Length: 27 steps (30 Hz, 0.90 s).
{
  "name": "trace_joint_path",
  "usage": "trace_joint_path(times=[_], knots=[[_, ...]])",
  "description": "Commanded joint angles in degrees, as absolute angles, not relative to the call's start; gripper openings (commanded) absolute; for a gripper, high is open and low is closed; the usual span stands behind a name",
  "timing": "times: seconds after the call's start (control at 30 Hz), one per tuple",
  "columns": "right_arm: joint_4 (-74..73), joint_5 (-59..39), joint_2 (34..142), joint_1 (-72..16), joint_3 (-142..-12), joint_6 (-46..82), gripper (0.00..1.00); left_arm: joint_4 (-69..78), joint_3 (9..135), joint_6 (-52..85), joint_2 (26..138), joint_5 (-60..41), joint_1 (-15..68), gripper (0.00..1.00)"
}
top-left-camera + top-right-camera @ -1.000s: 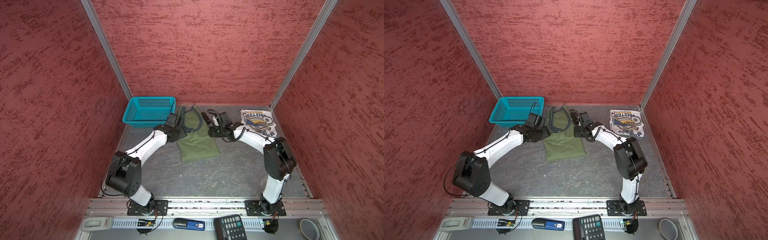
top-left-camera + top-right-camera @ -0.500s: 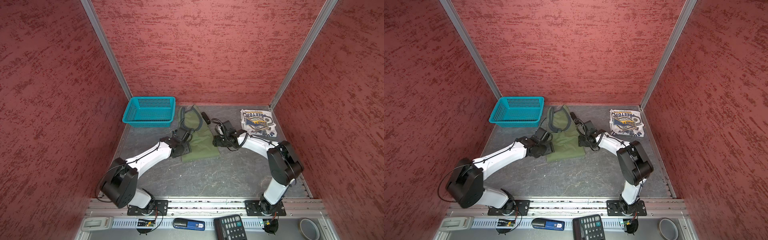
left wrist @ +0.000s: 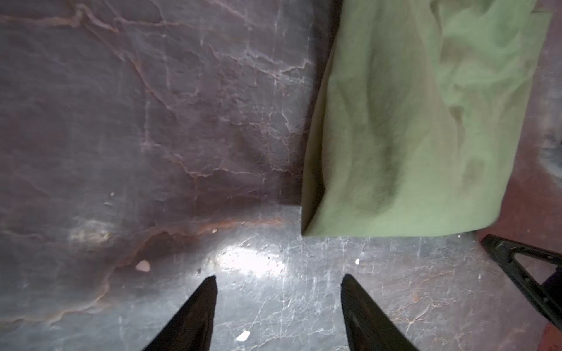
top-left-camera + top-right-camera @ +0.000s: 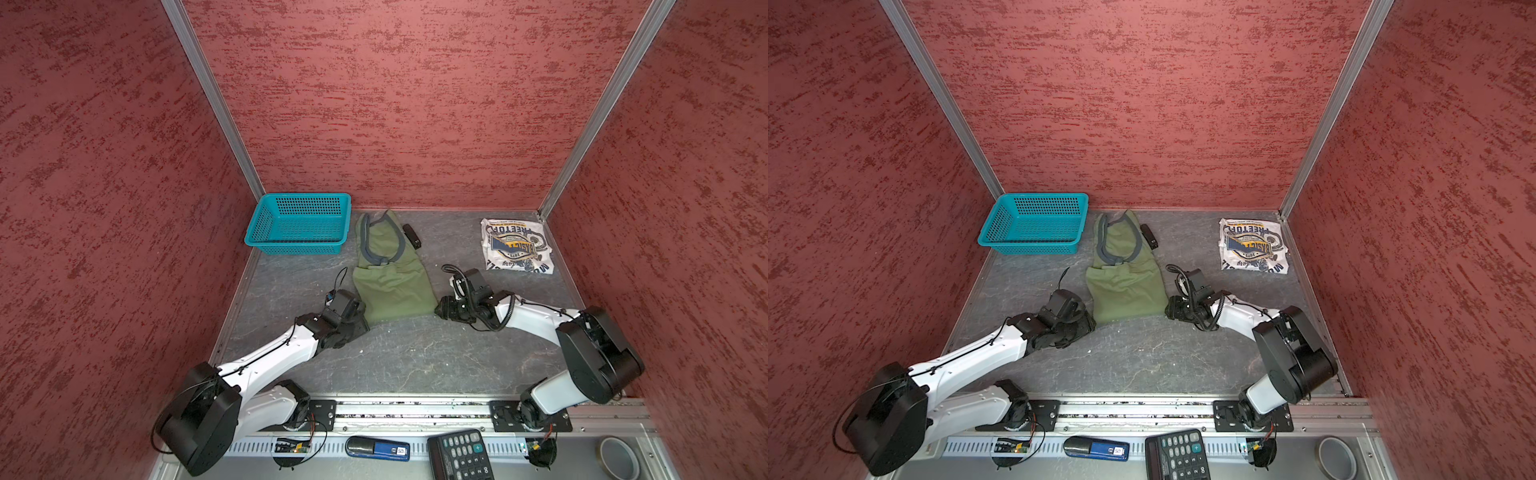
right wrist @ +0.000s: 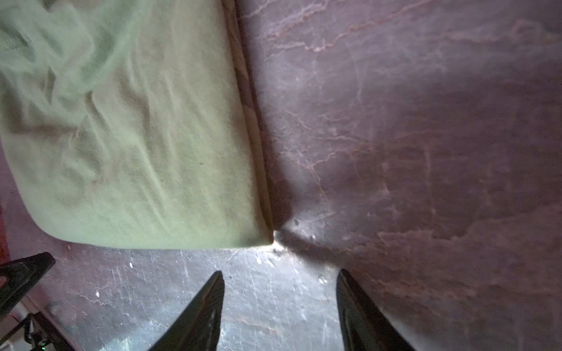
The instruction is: Fold and stack the tank tops
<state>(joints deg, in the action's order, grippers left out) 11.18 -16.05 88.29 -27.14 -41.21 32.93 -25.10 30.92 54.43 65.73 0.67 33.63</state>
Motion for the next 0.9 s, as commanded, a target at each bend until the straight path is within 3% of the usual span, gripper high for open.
trace_joint_path(times=[0.0,0.47,0.87], knots=[[4.2,-19.0,89.8,-26.3,-40.6,35.3,0.57,-19.0,31.0,55.2,68.0,-1.4,33.0,0.63],[-0.2,-22.0,95.4,-25.7,-39.7,35.6,0.34,-14.1,31.3,54.8,76.4,-2.6,32.1,0.45],[-0.9,-22.7,97.0,-25.7,-40.9,35.2,0.23,-12.2,33.7,52.8,81.2,-2.4,30.9,0.42]])
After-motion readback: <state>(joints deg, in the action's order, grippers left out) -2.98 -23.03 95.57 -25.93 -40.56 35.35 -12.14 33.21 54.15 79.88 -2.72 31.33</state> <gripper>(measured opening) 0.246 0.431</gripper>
